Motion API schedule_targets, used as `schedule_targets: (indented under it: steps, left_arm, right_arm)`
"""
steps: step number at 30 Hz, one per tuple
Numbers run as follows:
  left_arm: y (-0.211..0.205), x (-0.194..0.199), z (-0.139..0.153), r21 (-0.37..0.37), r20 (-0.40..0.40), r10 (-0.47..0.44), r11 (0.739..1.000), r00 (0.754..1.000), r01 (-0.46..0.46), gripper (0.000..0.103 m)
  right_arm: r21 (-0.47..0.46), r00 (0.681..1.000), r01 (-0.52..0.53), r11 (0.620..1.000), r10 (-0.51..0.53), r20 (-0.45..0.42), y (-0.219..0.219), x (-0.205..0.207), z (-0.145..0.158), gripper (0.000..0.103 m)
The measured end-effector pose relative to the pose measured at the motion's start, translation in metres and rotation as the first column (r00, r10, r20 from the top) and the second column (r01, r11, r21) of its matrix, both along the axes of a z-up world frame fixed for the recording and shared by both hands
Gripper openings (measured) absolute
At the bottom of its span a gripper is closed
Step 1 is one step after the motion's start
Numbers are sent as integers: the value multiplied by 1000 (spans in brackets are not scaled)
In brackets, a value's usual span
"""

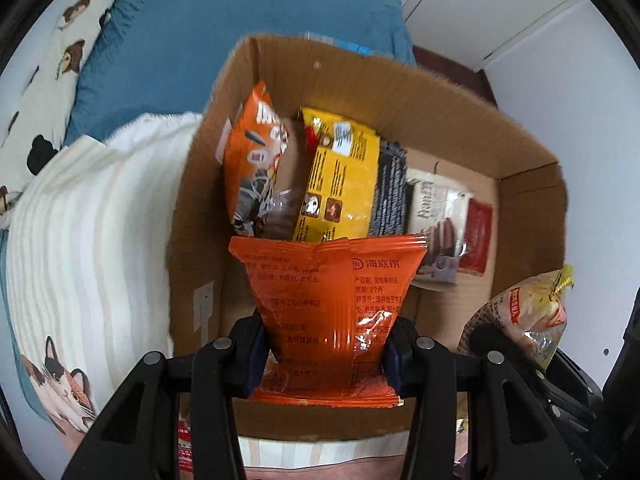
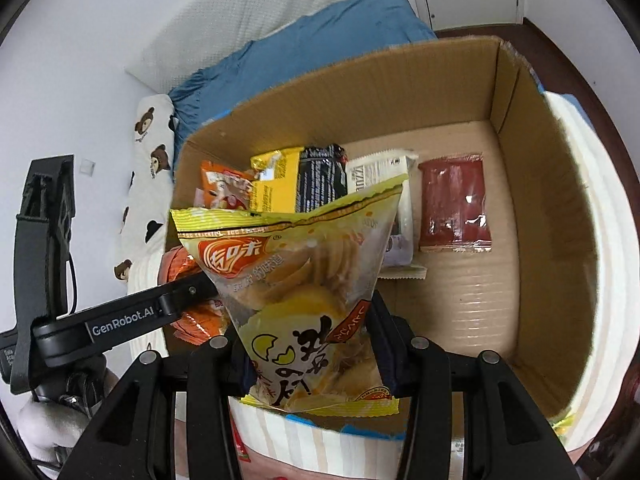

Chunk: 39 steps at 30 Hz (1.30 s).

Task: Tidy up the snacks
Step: 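Carry both bags into the cardboard box and open both tools, then lift both tools out of the box back toward the loose snacks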

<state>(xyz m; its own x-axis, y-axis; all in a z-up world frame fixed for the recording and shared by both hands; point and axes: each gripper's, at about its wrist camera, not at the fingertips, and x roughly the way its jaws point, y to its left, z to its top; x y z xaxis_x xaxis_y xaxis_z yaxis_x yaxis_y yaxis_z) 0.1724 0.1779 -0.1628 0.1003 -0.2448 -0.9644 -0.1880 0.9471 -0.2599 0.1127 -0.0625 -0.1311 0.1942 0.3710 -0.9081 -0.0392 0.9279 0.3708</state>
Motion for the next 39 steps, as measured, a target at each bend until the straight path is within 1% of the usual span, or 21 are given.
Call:
schedule_targets:
  steps: [3,7,9,10,12,13,14,15,16,17,19,22,24,26,28,34,39]
  left_arm:
    - [-1,4,-13,-2,-30,-6,1000,1000,6,44]
    - [-2,4,-22,-9,-63,-10,1000,998,9,44]
    - [-2,4,-25,-3,-79,-15,1000,997,14,44]
    - [-2,4,-26,-4,-84,-12,1000,996,12,45]
    - [-1,3,-27,-15,-91,-6,1000,996,5,48]
    - [-1,3,-28,-15,-88,-2,1000,996,1,51]
    - [-1,3,-27,-9,-84,1,1000,996,-1,66]
    - [0,3,-26,0,-79,0,1000,997,0,83]
    - [0,3,-24,6,-68,-1,1000,998,1,89]
    - [0,2,-23,19,-60,0,1000,998,1,94]
    - [0,1,-21,25,-56,3,1000,998,-1,94]
    - [-1,-3,-20,22,-50,4,1000,999,-2,94]
    - [-4,-6,-18,31,-40,-1,1000,999,2,94]
    - [-6,-10,-14,34,-17,-4,999,1000,4,94]
    - [-9,-16,-10,53,2,-9,999,1000,9,94]
    - [-15,-42,7,111,112,-2,994,994,-10,94]
    - [-21,-67,30,174,205,-14,985,979,-23,94]
  right_arm:
    - [-2,1000,1,1000,-1,-20,1,4,-10,49]
    - [2,999,-2,1000,2,-35,4,6,-20,49]
    - [2,998,-15,1000,15,-58,7,7,-26,49]
    - [-2,997,-27,1000,27,-74,10,7,-29,51]
    - [-22,992,-53,998,51,-120,13,8,-37,69]
    - [-34,990,-52,998,48,-132,12,8,-40,90]
    - [-56,991,-53,997,45,-128,10,8,-41,95]
    - [-71,991,-59,996,50,-121,9,8,-40,95]
    - [-87,992,-57,995,46,-118,8,8,-39,95]
    - [-97,992,-54,994,43,-117,6,7,-39,95]
    - [-106,992,-62,992,49,-118,4,7,-39,96]
    - [-153,993,-74,985,58,-104,3,5,-38,97]
    - [-164,994,-75,984,60,-94,2,1,-37,97]
    - [-168,995,-69,983,55,-84,-1,-2,-35,97]
    - [-176,996,-62,982,51,-69,-4,-7,-30,97]
    - [-231,999,-45,972,49,13,-13,-27,-14,97]
    - [-265,993,-19,964,49,105,-22,-52,8,97]
